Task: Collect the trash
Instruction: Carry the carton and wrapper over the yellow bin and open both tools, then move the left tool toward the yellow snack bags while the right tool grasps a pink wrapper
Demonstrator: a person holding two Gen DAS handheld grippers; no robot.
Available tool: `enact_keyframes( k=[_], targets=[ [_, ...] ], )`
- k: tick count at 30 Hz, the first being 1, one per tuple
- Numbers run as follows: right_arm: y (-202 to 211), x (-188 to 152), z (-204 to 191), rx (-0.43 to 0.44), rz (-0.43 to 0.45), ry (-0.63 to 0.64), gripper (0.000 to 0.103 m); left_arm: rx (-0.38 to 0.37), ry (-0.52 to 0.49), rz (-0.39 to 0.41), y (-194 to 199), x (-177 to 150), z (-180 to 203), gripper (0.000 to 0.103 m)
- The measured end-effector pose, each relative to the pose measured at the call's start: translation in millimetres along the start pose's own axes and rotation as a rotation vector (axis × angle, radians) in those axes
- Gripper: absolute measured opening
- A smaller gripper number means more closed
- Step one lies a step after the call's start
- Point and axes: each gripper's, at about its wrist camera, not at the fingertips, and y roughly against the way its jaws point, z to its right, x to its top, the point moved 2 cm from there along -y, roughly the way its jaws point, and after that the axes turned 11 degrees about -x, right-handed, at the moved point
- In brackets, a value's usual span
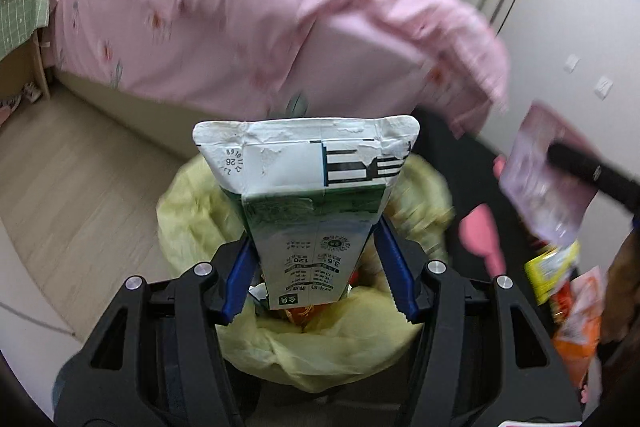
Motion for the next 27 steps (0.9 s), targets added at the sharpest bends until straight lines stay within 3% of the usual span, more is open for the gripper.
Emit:
enact_keyframes(
  k=[6,10,12,14,15,16,18,27],
  targets=[
    [-54.7,-3.5,-6.4,0.021,-0.083,0.046,0.005,0.006,0.049,-0.058,-25.1,-15.4,-22.7,0.054],
    [-75.6,-7.8,-15.3,0.046,-0.099,0.084,0.006,-0.071,0.115,-0.013,-9.8,-7.7,-25.0,0.055],
    [-82.8,-10.5,-17.4,0.034,-0.119,0.095,0.006,-0.121,0.16,0.027,4.8,1.7,-28.4,0.063],
    [-87.1,-13.5,-18.3,0.022,-0.133,0.104,0.008,-0.102,0.16,0.072,19.0,8.7,-28.2,0.068],
    [-88.1,-15.1,-18.9,0.018,-0.138,0.11,0.014,-0.076,0.146,0.09,25.5,12.0,-26.6,0.068],
    [-88.5,-16.3,-20.2,0.016,-0.142,0.118,0.03,-0.059,0.139,0.098,29.5,14.4,-25.9,0.068],
    [-83.9,-17.6,-21.2,0.014,-0.125,0.125,0.05,-0.041,0.144,0.121,39.0,17.6,-24.9,0.068],
    [-20.4,-3.0,-0.5,-0.077,-0.029,0.064,0.054,-0.018,0.098,0.203,69.4,21.7,-3.7,0.068]
  ],
)
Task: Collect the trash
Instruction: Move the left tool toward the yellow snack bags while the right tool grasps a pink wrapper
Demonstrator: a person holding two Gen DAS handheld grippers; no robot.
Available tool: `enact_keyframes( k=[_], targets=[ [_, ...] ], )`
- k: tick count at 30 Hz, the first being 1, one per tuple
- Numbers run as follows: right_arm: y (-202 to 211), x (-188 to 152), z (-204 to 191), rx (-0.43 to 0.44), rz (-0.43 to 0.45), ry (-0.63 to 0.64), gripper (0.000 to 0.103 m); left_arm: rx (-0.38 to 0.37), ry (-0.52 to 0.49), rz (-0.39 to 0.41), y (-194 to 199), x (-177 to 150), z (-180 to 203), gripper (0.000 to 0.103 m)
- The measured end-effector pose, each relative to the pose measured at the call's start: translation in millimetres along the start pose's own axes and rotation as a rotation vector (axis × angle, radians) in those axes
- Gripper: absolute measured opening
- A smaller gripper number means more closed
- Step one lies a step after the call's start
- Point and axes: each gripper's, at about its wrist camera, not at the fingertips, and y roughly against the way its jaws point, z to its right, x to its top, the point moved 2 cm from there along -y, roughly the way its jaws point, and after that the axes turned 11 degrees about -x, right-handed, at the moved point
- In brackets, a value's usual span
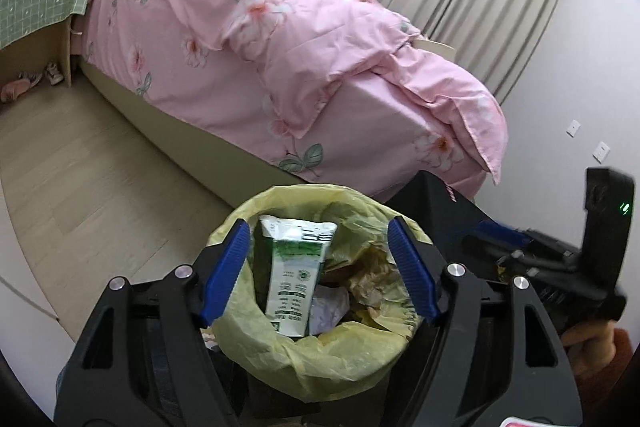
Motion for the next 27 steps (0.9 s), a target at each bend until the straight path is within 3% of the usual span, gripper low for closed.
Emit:
enact_keyframes(
  k=[7,12,15,17,22,27],
  targets=[
    [75.3,-23.2,49.4,-0.088,0.096,-0.087,0.064,-0.058,-0.049,-0.043,-3.7,-16.3,36.2,0.068],
    [135.6,-63.1,88.7,-0.137,0.177,-0.147,0.073,-0.125,-0.123,-0.074,-7.3,-31.2,81.4,0.068],
    [169.0,-98.0,112.4,-0.136,0.159,-0.192,0.073,-0.182,-0.187,-0.114,-14.0,-44.2,114.7,0.068],
    [189.0,-117.4,125.8,-0.188,0.17,-0.211,0.073,-0.218,-0.232,-0.143,-20.1,-55.2,137.7,0.068],
    [247.5,-169.9,167.9,-0.439,0.266,-0.297,0.073,-0.287,-0.295,-0.203,-33.1,-77.2,176.1,0.068],
    [263.1,-211.5,200.4,-0.484,0.236,-0.395,0.073,-0.311,-0.342,-0.24,-42.5,-95.5,201.9,0.068]
  ],
)
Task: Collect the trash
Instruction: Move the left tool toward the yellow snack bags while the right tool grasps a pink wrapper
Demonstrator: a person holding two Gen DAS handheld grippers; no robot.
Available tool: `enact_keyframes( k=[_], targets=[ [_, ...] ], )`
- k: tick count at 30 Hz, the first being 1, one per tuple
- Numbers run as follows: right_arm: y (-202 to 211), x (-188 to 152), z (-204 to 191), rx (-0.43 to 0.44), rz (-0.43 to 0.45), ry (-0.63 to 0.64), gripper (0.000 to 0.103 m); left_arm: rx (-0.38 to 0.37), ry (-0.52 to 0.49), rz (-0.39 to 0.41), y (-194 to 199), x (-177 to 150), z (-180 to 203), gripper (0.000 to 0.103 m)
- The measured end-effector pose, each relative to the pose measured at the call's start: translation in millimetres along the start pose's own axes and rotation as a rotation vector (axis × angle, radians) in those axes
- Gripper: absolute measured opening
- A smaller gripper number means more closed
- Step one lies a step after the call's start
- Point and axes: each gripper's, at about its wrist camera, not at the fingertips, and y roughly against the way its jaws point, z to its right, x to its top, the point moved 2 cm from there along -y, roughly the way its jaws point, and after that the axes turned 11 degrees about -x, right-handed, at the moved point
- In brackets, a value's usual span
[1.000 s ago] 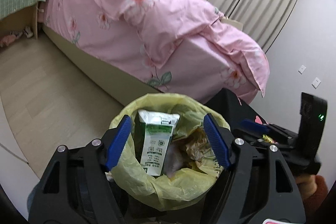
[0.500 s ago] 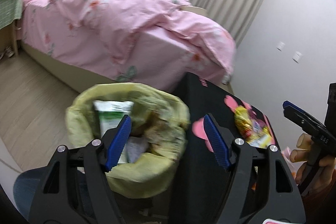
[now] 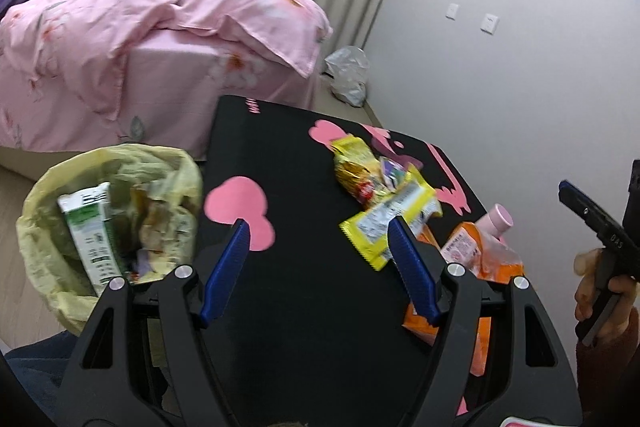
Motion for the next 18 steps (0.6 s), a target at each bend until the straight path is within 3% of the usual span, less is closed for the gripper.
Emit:
enact_keyframes(
  k=[6,11,16,18],
  targets=[
    [-5.0,-38.2,30.1,-0.106,-0.067,-0.021,0.073,-0.059,-0.05,-0.037,-29.7,-2.7,17.5,0.068],
    [-16.6,-54.3,39.1,-0.151,-0.114,-0.042,0.073,-0.144,-0.089,-0.156,-75.1,1.3,29.5,0.068],
    [-25.6,-49.5,27.0,-0.102,-0.092,-0.008,0.073,-0.176,-0.146,-0.103,-109.2,32.6,35.7,0.068],
    [-38.3,-37.0,15.7,-0.063,-0.071,0.025,0.073,-0.137,-0.158,-0.084,-124.9,45.4,30.4,0.068]
  ],
)
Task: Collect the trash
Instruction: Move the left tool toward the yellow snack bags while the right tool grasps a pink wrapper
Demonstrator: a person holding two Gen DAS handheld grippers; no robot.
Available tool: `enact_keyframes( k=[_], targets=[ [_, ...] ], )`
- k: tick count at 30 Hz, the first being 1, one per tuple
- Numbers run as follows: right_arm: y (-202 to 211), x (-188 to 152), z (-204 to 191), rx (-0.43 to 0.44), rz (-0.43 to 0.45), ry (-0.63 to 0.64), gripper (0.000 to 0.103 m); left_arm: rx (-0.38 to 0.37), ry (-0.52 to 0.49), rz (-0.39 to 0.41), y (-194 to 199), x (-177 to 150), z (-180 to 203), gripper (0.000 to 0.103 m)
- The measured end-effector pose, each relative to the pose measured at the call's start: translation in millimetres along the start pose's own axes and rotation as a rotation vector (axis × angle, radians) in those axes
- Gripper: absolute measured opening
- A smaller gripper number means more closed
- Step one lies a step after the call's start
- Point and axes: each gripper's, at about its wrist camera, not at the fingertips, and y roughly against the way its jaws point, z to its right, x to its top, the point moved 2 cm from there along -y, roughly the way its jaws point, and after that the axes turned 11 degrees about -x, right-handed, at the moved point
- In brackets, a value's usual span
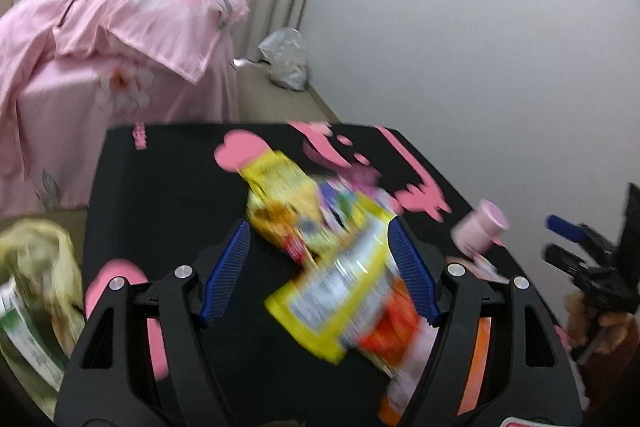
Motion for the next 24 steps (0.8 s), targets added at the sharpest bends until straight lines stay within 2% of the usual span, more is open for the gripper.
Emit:
enact_keyframes(
  k=[3,4,7,9,10,13,14,15,16,19,24],
  targets=[
    [-29.7,32.6,-23.3,0.087,-0.015,0.051,0.073,0.006,0.071,-0.002,-12.4,6.4,-17.7,0.068],
    [-52.2,49.7,-35.1,0.134,-0.048,0.072,0.073,0.005,0.087,-0.001,-14.1,7.1,-22.9,0.068],
    [-110.0,78.4,-61.3,0.205,-0.132,0.152,0.073,0.001,0.12,-0.007,-13.8,5.3,-38.1,0.068],
    [-146.0,86.9,-74.4,0.195,-0.175,0.218,0.071,-0.023,0.133,-0.021,-12.4,2.0,-46.8,0.068],
    [-166.2,89.6,-81.2,0.19,-0.204,0.24,0.066,-0.04,0.136,-0.038,-13.2,0.8,-50.2,0.068],
    [-204.1,88.3,-93.0,0.208,-0.283,0.24,0.056,-0.06,0.128,-0.089,-16.5,-4.7,-58.0,0.068],
    [-215.6,85.3,-98.6,0.226,-0.317,0.245,0.055,-0.06,0.126,-0.098,-17.7,-4.8,-61.0,0.068],
    [-222.0,81.4,-103.8,0.226,-0.339,0.257,0.05,-0.057,0.131,-0.102,-19.2,-4.3,-65.1,0.068],
    [-225.3,76.9,-107.8,0.214,-0.358,0.27,0.034,-0.056,0.139,-0.103,-20.5,-3.7,-68.4,0.068],
    [-212.4,71.8,-108.1,0.196,-0.334,0.261,0.02,-0.068,0.187,-0.105,-26.7,-3.4,-77.4,0.068],
    [-168.1,75.6,-91.5,0.142,-0.237,0.25,0.018,-0.086,0.211,-0.124,-41.2,-1.2,-73.8,0.068]
  ],
)
